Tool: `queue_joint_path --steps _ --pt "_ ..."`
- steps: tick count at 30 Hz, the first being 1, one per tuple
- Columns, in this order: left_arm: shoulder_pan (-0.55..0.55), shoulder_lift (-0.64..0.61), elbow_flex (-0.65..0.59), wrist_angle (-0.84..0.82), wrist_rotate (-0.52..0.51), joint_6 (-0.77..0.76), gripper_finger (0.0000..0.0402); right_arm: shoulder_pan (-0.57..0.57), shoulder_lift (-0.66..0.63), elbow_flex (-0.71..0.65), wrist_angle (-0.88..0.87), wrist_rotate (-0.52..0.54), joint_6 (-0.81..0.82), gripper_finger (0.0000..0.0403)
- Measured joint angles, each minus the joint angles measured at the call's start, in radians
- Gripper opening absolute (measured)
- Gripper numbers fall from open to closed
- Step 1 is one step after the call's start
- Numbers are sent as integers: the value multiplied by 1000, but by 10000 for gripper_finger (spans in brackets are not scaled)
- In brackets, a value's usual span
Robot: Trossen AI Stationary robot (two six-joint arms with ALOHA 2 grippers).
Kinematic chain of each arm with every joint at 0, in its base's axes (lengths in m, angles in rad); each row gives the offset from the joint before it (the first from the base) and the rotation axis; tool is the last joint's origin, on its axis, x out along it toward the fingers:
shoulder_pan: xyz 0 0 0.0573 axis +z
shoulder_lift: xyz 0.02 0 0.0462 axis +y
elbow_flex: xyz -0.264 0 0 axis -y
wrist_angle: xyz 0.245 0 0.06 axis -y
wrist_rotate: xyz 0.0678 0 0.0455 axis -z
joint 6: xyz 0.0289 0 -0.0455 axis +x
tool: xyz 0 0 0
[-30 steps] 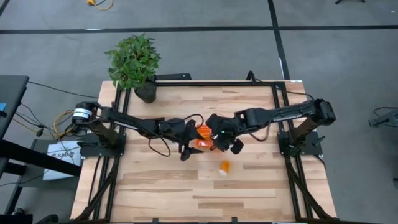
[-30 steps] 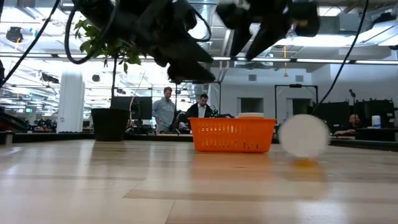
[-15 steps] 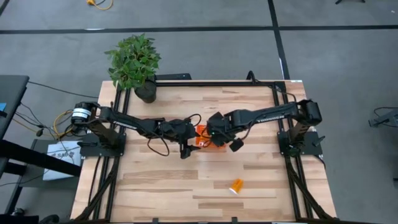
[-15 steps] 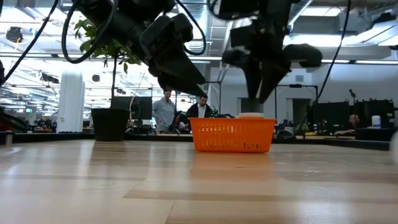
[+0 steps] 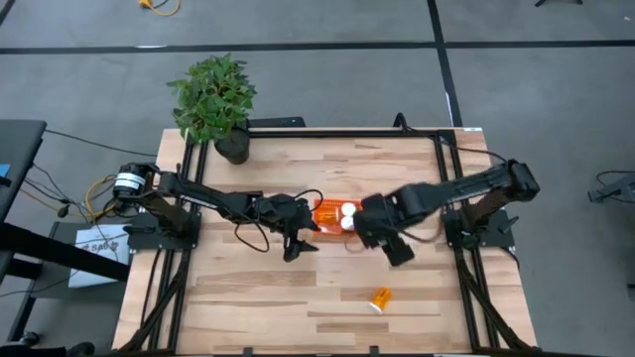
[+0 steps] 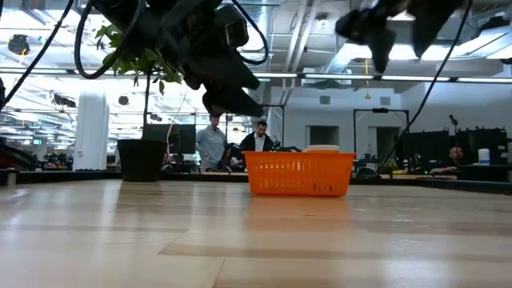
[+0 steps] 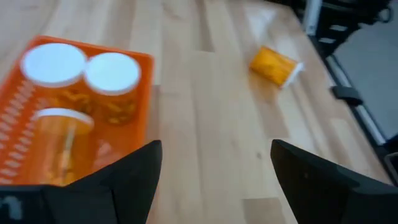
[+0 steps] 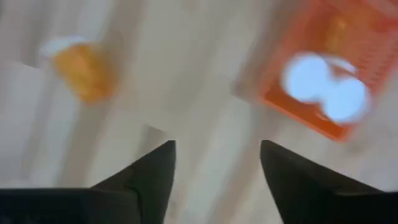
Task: Pick and place pill bottles into a basket
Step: Put the orange medicine bottle into the orange basket
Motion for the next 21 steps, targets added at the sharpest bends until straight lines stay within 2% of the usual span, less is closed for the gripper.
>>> queue_joint_path --steps 5,10,12,14,16,21 --pt "-23 0 0 39 18 -20 291 73 12 1 56 -23 64 266" --pt "-52 -8 0 22 36 -43 291 83 48 3 97 -16 65 271" --pt "-67 -27 0 -2 28 -50 291 103 71 -3 56 -18 66 271" --pt "-89 -67 0 -57 -14 -51 291 126 102 4 91 -21 66 271" --pt "-114 -103 0 -55 -68 -51 291 157 133 -2 47 -22 74 271" --pt "-163 -223 -1 -116 -169 -32 291 221 192 -3 88 -78 137 271"
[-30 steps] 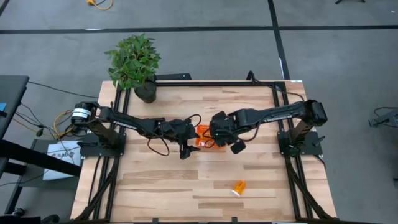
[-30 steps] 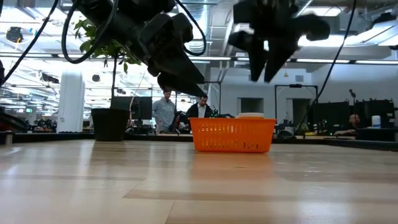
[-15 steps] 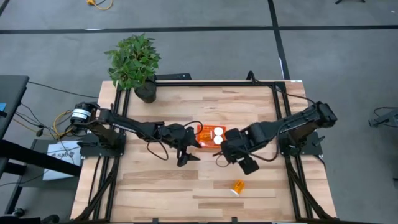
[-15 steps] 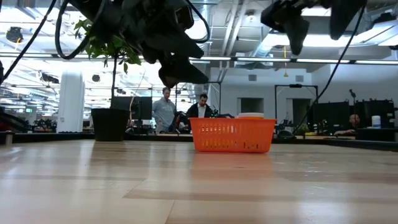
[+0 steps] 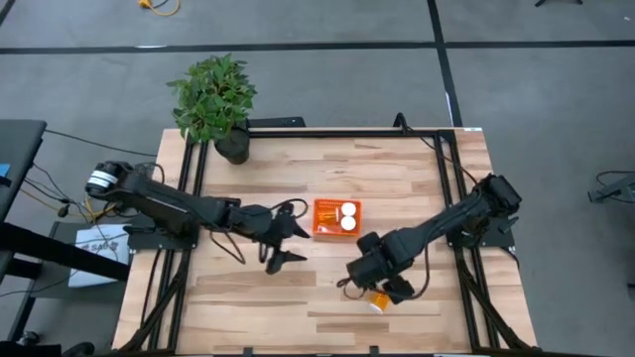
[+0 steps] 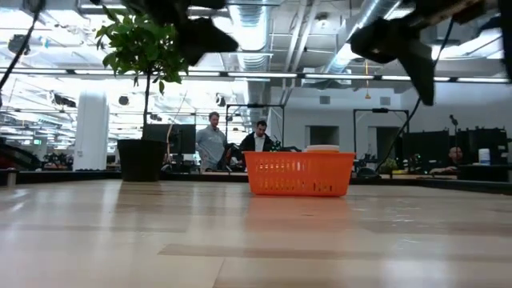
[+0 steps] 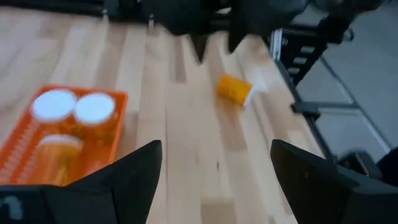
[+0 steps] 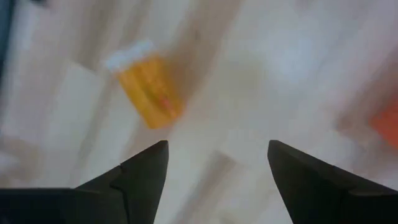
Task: Pick and place pill bottles into a basket
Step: Put the orange medicine bottle into the orange basket
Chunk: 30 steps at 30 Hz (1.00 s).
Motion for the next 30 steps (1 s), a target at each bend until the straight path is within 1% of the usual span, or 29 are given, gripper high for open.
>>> queue_joint_path --steps 2,6,10,17,25,26,29,30 --pt "-13 -40 -4 -35 -23 10 291 9 12 6 42 -22 23 271" --pt "-35 -101 -3 -104 -75 14 291 27 17 5 70 -20 51 271" --pt "-51 -140 -3 -152 -116 13 291 58 20 3 56 -19 41 270" --pt "-66 -150 -3 -164 -120 12 291 115 20 3 55 -19 15 270" --pt "-67 -149 -3 -169 -120 7 291 161 71 4 89 -15 27 270" --pt "-67 -149 -3 -170 -120 6 291 170 75 0 70 -8 30 270" --pt "-73 -149 -3 -177 -120 6 291 175 84 6 115 6 31 270" --pt "-75 -150 -3 -175 -120 6 291 176 85 3 104 16 32 270"
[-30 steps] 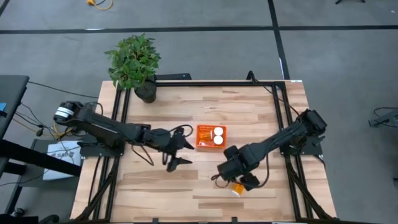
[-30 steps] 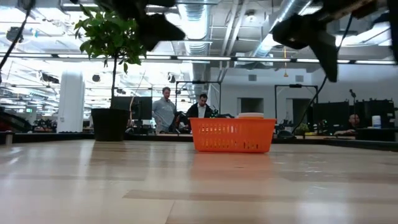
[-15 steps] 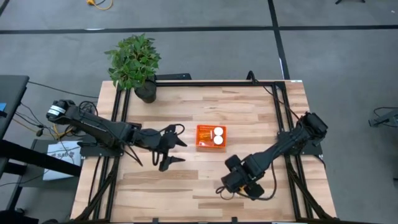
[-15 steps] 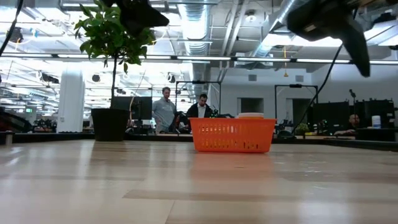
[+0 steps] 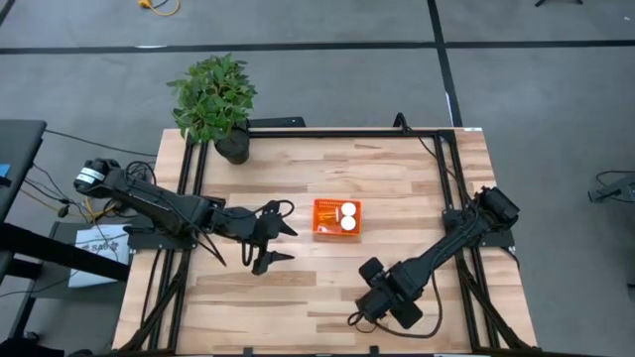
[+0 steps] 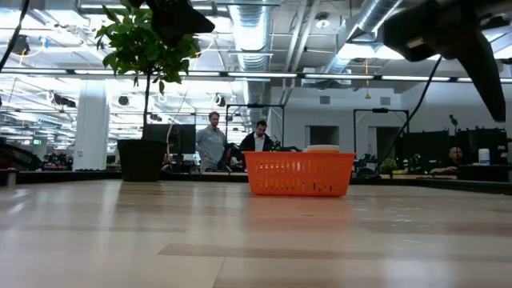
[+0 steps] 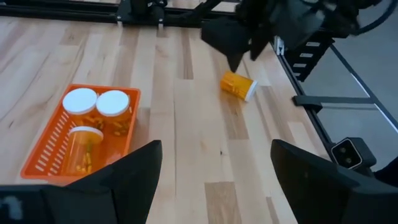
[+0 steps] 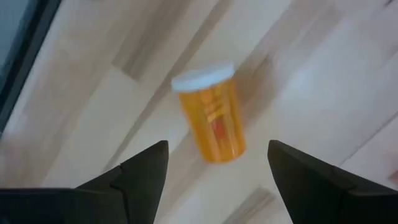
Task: Pick and place pill bottles into a basket
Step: Put the orange medicine bottle into the orange basket
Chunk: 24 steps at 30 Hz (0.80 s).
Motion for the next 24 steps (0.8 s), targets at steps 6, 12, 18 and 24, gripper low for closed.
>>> queue_joint_path --steps 6,12,18,24 --pt "-7 0 0 -1 0 0 291 -4 0 -26 8 22 1 270" --pt "-21 0 0 0 0 0 291 -1 0 -98 24 22 14 270" --pt "-26 0 0 0 0 -2 291 -1 0 -131 131 20 22 270" --pt "-25 0 0 0 0 -9 291 -1 0 -149 166 19 19 270"
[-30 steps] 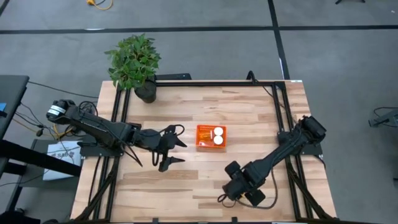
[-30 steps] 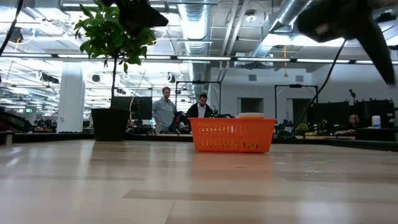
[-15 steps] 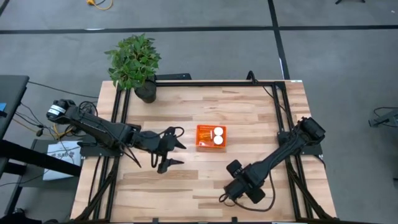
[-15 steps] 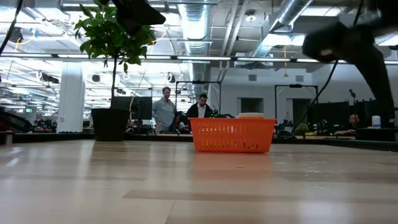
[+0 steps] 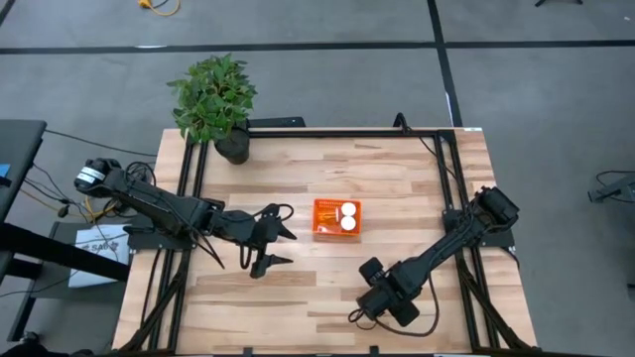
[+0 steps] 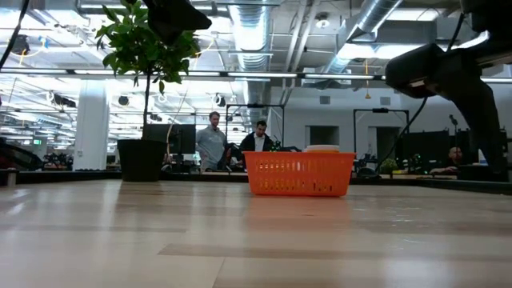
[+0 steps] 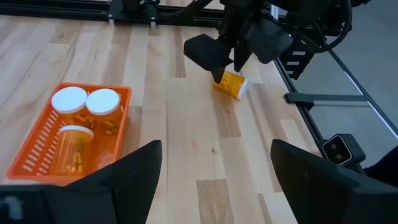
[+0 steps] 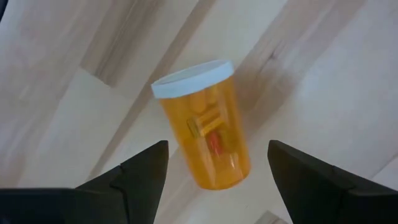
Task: Pick and place pill bottles into a basket
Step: Put the orange medicine bottle into the orange basket
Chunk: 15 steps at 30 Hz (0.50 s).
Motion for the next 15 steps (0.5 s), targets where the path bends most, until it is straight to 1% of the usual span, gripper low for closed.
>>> queue_joint_path --steps 3,8,15 --pt "0 0 0 0 0 0 291 0 0 0 4 -3 -12 270" --pt "0 0 0 0 -2 0 291 0 59 -1 19 -40 -35 270" --pt "0 0 0 0 0 -6 291 -3 80 1 48 -28 -44 270"
